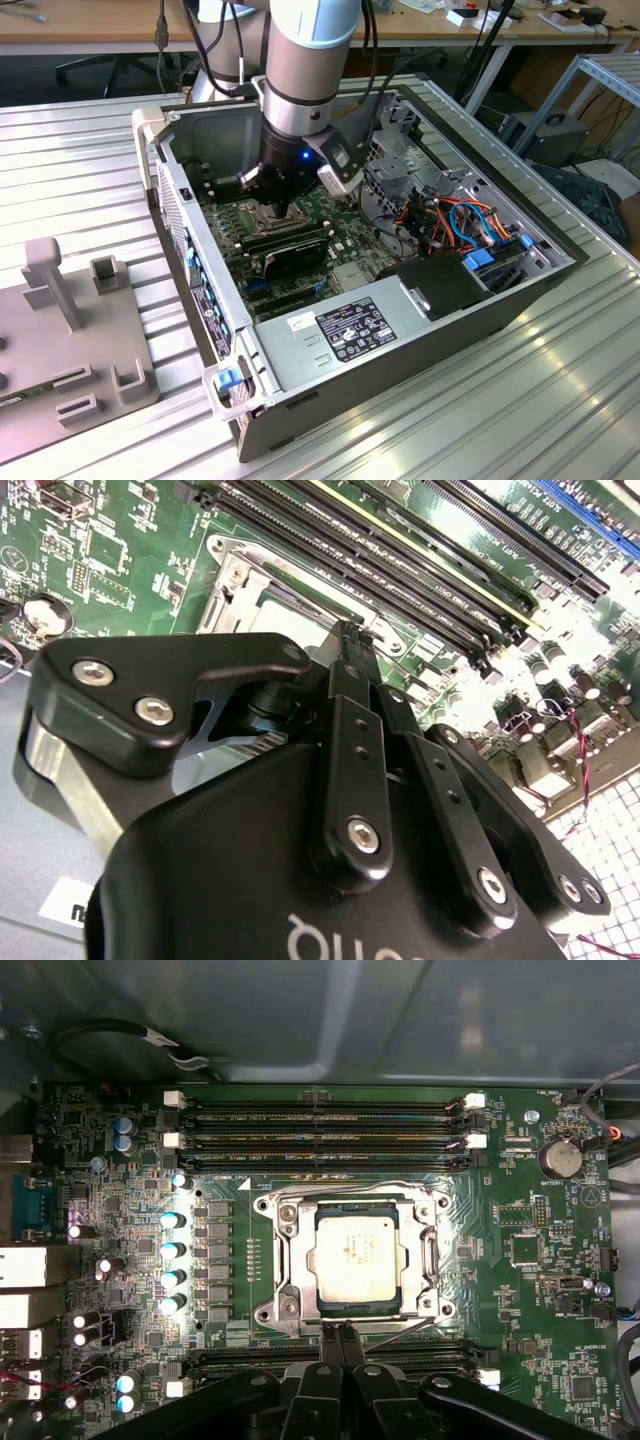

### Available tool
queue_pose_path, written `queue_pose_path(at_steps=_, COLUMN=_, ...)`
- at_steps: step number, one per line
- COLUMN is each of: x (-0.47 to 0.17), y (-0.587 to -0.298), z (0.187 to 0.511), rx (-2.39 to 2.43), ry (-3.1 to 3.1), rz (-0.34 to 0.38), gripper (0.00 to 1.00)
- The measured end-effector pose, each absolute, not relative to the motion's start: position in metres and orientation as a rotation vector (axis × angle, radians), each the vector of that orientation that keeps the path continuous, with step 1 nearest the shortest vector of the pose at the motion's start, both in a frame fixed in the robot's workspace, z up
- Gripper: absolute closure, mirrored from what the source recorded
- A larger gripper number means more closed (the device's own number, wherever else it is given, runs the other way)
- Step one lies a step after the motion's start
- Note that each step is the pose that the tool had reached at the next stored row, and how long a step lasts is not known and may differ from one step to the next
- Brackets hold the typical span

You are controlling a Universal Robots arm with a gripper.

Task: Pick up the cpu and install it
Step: 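Install the second cpu locking lever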

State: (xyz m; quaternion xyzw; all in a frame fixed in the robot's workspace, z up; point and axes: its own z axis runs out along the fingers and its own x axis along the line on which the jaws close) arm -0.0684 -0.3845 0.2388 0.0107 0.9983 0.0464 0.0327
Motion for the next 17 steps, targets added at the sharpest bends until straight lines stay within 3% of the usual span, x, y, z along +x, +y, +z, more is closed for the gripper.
queue_pose_path(at_steps=17, x=-0.0717, y=-0.3845, z=0.2384, rx=0.033, ry=3.073, rz=0.142, gripper=0.89)
